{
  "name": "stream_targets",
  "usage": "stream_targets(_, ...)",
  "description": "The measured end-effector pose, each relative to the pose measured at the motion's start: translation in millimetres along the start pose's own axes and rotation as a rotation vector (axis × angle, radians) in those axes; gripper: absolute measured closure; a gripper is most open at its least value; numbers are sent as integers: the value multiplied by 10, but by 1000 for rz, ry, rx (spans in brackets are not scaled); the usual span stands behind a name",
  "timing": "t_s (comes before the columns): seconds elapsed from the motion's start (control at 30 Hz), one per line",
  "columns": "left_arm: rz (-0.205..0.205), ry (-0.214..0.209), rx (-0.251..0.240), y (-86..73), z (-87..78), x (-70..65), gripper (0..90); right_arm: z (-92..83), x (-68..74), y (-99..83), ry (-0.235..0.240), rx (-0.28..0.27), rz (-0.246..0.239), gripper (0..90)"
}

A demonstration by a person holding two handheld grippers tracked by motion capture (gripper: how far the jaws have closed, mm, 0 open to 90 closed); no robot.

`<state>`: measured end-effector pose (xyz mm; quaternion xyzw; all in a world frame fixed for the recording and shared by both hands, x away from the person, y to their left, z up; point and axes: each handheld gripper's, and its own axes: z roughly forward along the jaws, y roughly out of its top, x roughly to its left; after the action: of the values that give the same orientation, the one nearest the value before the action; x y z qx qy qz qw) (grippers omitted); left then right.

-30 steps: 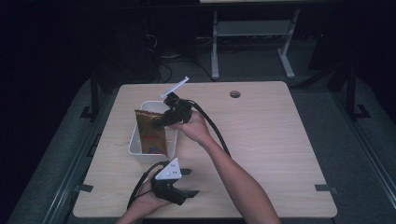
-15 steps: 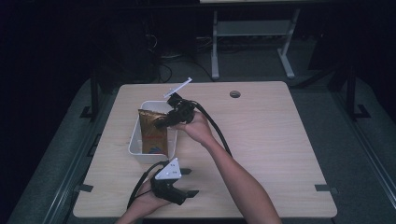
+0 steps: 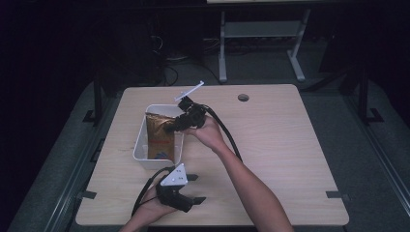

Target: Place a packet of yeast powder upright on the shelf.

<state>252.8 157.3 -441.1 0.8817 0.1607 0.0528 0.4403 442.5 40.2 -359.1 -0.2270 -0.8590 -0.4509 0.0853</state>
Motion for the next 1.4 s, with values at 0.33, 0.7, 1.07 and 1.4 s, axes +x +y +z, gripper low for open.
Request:
stream_targets(0.33,-6,6,-2,1,-9,7,239,-63,-10,-54,-4,6,-1,507)
stream_targets(0.7,-10,14,-4,1,-6,17,229,-191,-59,-172,-8,-6,22,505)
stream_targets(1.07,-12,24,-4,-3,-18,41,226,-349,-88,-272,-25,-22,24,504)
stream_targets(1.4,-20,21,-7,1,-1,50,222,-518,-133,-428,-36,-27,44,498)
